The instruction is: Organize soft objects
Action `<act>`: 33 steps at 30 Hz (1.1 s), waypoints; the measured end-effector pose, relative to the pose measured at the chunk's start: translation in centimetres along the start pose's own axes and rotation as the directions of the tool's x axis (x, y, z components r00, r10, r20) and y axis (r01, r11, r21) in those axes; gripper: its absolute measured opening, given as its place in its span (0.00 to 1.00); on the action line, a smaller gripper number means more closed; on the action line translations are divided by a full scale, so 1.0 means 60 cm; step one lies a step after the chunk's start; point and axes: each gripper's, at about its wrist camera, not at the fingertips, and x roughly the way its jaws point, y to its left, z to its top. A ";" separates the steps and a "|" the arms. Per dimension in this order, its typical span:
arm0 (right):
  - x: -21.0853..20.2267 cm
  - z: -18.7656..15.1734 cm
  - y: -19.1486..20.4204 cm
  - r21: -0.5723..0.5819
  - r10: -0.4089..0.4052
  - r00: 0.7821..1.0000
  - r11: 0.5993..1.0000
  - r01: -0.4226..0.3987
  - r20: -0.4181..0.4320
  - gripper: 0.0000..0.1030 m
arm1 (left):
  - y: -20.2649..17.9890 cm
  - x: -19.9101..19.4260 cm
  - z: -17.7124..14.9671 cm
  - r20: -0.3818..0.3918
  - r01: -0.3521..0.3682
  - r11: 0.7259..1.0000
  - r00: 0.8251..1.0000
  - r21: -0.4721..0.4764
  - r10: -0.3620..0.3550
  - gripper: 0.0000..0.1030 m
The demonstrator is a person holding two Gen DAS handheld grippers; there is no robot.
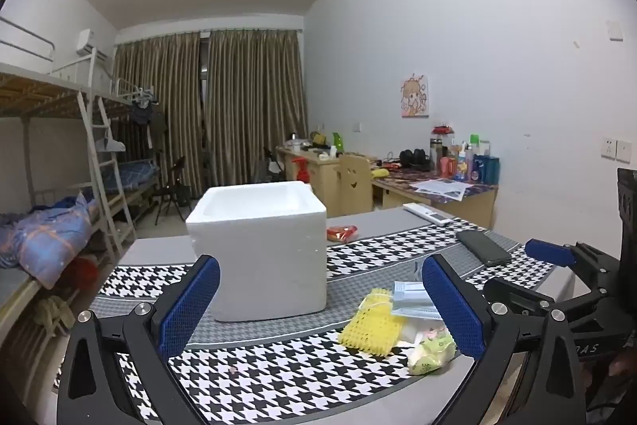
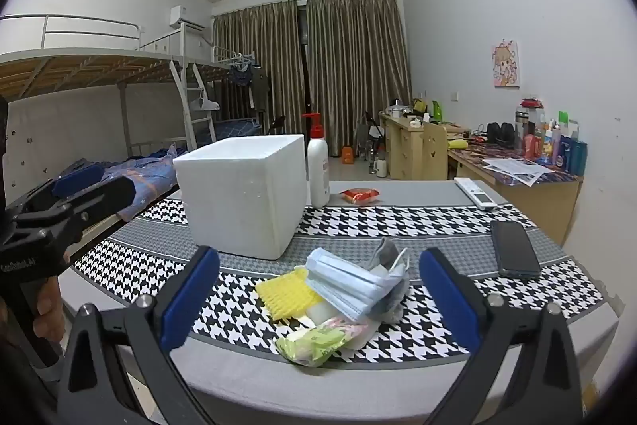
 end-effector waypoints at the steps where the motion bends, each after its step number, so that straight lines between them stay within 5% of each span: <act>1: 0.002 0.001 -0.001 0.005 -0.002 1.000 1.000 0.002 -0.010 0.99 | 0.001 -0.004 -0.001 0.037 0.013 1.000 0.999 -0.008 -0.013 0.99; 33: -0.005 0.006 -0.004 -0.001 -0.021 1.000 1.000 0.021 -0.006 0.99 | 0.005 0.003 -0.007 -0.009 0.015 1.000 1.000 -0.014 -0.015 0.99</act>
